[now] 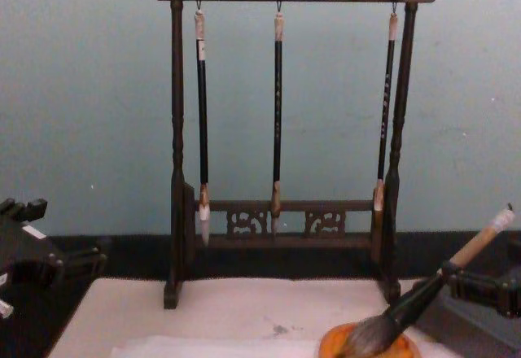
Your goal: Pick up the brush from the inkstone, write on the paper, then place the brush back to its original position.
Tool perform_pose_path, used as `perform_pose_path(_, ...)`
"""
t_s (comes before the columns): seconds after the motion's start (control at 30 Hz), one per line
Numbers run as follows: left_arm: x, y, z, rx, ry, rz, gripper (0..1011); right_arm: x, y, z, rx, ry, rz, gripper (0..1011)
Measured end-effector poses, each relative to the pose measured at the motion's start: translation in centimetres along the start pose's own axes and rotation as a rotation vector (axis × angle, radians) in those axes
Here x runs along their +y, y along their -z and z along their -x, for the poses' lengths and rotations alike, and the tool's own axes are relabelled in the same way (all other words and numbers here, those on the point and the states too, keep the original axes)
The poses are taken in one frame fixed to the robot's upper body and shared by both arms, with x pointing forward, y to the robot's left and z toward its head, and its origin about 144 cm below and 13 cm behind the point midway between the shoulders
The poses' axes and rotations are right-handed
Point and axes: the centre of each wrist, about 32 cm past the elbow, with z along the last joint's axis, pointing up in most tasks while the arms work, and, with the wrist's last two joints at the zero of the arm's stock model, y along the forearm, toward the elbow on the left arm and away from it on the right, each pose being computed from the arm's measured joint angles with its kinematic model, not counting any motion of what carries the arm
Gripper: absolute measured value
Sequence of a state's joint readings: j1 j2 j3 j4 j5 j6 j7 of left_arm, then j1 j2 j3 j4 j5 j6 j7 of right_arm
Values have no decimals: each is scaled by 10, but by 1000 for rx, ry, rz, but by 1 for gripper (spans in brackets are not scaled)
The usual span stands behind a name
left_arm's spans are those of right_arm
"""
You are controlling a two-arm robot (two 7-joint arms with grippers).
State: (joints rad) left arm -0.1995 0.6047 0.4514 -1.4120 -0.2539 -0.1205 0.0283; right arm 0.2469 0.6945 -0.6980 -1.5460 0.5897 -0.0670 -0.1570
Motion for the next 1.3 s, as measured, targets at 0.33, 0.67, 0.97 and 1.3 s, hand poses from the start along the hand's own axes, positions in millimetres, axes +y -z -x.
perform_pose_path(0.33,0,0,0,0,0,0,1010,2,4,0,-12,1,7,1000)
perform_pose_path(0.67,0,0,0,0,0,0,1009,2,4,0,-12,0,8,1000)
perform_pose_path(0.97,0,0,0,0,0,0,1010,2,4,0,-12,-1,8,1000)
perform_pose_path(1.3,0,0,0,0,0,0,1010,2,4,0,-12,-1,8,1000)
